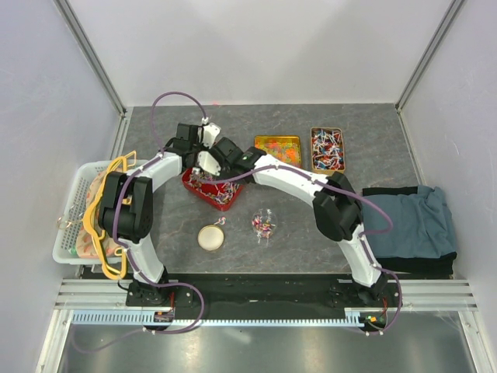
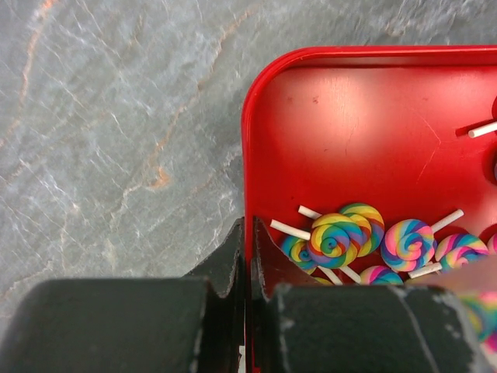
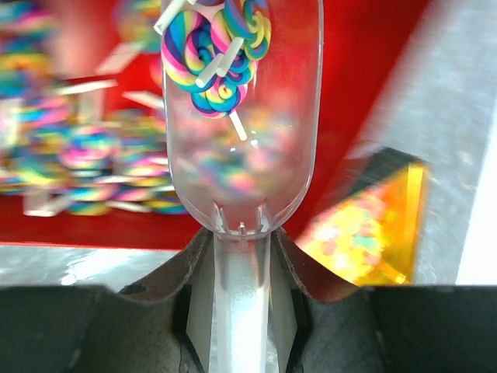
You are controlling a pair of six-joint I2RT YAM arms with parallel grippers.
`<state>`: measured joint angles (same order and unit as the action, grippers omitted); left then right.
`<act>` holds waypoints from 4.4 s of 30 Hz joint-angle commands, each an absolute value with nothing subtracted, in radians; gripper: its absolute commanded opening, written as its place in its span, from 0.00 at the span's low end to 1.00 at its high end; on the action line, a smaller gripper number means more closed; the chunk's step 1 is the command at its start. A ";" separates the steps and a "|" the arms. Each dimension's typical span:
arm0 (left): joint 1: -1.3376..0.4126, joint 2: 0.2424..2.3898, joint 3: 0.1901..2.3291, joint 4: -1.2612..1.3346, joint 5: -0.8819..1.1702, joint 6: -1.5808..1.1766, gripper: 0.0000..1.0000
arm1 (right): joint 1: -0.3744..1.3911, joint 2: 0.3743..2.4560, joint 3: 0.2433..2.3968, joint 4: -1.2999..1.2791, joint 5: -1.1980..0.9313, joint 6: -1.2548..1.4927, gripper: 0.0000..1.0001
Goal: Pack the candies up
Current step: Scoop the fake candies from the storage box, then place the fake candies in the packing bottle, then place the storage box at the center of the board, then adjust the spatula.
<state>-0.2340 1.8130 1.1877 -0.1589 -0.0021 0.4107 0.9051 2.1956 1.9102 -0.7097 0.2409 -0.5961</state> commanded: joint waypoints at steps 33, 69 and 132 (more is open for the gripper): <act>-0.149 1.904 1.318 -0.218 0.080 0.380 0.02 | 0.773 1.557 1.407 -0.971 0.081 -0.778 0.00; -0.146 1.804 1.285 -0.259 0.158 0.368 0.02 | 1.003 1.709 1.519 -1.308 0.419 -0.865 0.00; -0.072 1.964 1.471 -0.351 0.328 0.301 0.36 | 0.939 1.749 1.710 -1.082 0.304 -0.755 0.00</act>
